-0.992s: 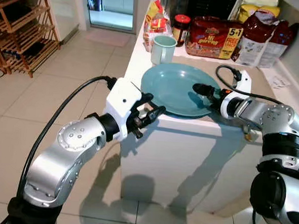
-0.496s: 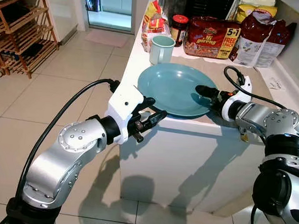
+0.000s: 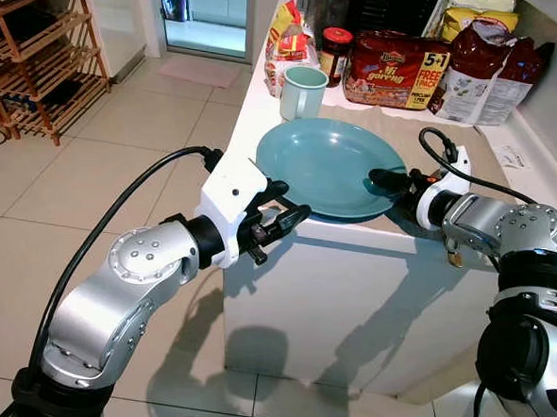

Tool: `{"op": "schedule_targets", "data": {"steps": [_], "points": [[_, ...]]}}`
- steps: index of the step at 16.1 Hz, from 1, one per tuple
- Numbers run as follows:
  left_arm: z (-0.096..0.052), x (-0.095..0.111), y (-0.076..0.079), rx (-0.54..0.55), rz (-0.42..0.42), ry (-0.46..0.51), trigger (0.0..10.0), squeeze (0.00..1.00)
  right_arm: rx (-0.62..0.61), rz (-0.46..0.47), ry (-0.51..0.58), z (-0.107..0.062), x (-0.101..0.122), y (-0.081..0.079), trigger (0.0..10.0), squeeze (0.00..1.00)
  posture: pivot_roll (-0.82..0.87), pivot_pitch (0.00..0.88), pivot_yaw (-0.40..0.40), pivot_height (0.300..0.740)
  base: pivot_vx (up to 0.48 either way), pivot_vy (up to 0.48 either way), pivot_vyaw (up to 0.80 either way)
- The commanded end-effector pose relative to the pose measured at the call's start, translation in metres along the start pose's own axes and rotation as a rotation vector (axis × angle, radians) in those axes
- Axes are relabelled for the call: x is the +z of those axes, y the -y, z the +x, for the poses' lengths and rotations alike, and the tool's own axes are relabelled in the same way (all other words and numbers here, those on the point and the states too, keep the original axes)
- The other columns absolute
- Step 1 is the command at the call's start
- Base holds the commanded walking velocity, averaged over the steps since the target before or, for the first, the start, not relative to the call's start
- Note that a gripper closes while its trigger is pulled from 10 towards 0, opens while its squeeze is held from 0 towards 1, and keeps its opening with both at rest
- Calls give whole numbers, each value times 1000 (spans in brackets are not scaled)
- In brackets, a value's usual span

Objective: Setting the table

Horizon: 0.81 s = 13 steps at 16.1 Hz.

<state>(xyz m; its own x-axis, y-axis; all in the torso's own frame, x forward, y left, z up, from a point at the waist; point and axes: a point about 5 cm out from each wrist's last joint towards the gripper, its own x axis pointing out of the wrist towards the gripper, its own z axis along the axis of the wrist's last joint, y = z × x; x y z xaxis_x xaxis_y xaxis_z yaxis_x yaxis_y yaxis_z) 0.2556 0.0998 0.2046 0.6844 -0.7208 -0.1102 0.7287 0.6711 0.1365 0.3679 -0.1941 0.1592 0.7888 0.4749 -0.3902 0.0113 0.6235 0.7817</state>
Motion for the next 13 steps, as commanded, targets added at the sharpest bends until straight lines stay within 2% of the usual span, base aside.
{"op": "schedule_targets", "data": {"steps": [1,5,13], "points": [[0,2,4,-18,11,1,10000,0,-10,-10,-11,-2,3,-1,0,0,72,0,-58,740,0,0,0],[0,2,3,-13,21,-4,10000,0,-11,-9,18,-6,11,0,0,0,72,0,-54,740,0,0,0],[1,4,-2,8,37,2,10000,0,81,57,81,-11,19,-7,0,0,71,0,-41,740,0,0,0]]}}
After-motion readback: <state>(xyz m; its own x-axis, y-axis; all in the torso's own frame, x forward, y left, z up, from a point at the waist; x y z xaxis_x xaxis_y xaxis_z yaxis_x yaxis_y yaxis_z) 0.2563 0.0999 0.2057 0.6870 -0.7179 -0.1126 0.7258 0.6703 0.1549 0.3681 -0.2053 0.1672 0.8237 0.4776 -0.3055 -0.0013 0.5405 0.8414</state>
